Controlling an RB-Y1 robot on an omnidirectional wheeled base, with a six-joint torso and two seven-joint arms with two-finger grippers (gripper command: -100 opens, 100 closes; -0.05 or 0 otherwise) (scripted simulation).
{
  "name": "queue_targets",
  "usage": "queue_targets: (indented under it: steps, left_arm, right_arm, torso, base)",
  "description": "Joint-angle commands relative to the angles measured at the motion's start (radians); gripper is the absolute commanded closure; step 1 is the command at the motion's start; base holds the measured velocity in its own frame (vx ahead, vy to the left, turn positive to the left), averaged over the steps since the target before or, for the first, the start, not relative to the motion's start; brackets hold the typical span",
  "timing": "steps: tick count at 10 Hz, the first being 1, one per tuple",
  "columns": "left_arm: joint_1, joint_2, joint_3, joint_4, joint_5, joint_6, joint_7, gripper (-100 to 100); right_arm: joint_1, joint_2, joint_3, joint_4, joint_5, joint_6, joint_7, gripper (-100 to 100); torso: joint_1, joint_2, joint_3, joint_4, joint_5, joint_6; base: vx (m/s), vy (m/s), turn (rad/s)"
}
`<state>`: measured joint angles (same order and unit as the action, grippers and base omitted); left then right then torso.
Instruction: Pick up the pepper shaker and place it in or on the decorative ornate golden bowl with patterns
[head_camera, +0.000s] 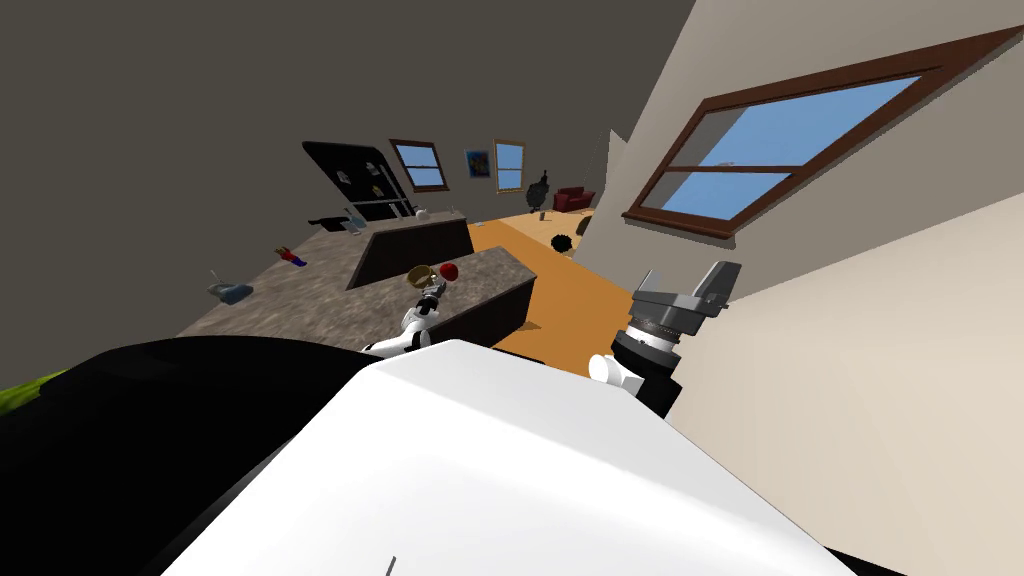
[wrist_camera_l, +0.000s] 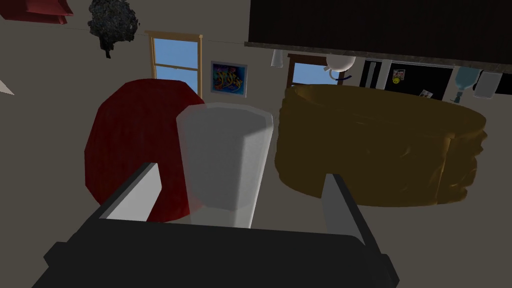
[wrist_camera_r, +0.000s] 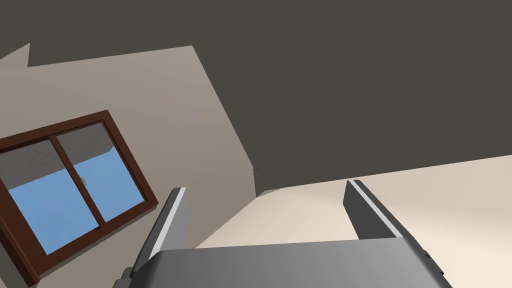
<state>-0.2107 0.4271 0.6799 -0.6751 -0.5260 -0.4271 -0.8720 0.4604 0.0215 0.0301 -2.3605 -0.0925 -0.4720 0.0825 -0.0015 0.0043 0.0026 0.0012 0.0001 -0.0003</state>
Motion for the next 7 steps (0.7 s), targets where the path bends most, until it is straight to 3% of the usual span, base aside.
queue_targets:
  steps: [1,2,3,4,5,7]
  left_arm:
    - [-0.004,0.02,0.044,0.031,0.007,-0.005,-0.004,-100]
    - [-0.004,0.02,0.044,0.024,0.007,-0.005,-0.004,-100]
    - [-0.015,0.044,0.083,0.062,0.015,-0.023,-0.016,-100]
    - [-0.017,0.039,0.067,0.063,0.012,-0.02,-0.012,-100]
    - [-0.019,0.041,0.071,0.069,0.013,-0.026,-0.017,100]
    - [-0.018,0.041,0.071,0.068,0.013,-0.026,-0.017,100]
  right_arm:
    - [0.0,0.0,0.0,0.0,0.0,0.0,0.0,0]
    - [0.0,0.0,0.0,0.0,0.0,0.0,0.0,0]
    - [0.0,0.0,0.0,0.0,0.0,0.0,0.0,0]
    - [0.0,0.0,0.0,0.0,0.0,0.0,0.0,0]
    - [0.0,0.0,0.0,0.0,0.0,0.0,0.0,0]
    - [0.0,0.0,0.0,0.0,0.0,0.0,0.0,0]
  torso:
    - [0.0,0.0,0.0,0.0,0.0,0.0]
    - [-0.001,0.0,0.0,0.0,0.0,0.002]
    - [0.0,0.0,0.0,0.0,0.0,0.0]
    - [-0.001,0.001,0.0,0.0,0.0,0.001]
    - [0.0,0.0,0.0,0.0,0.0,0.0]
    - [0.001,-0.002,-0.001,0.0,0.0,0.001]
  base:
    - [-0.032,-0.021,-0.297]
    - [-0.037,-0.014,-0.162]
    - [-0.048,-0.027,-0.278]
    - [-0.025,-0.009,-0.07]
    - [-0.004,-0.001,0.015]
    - [0.0,0.0,0.0]
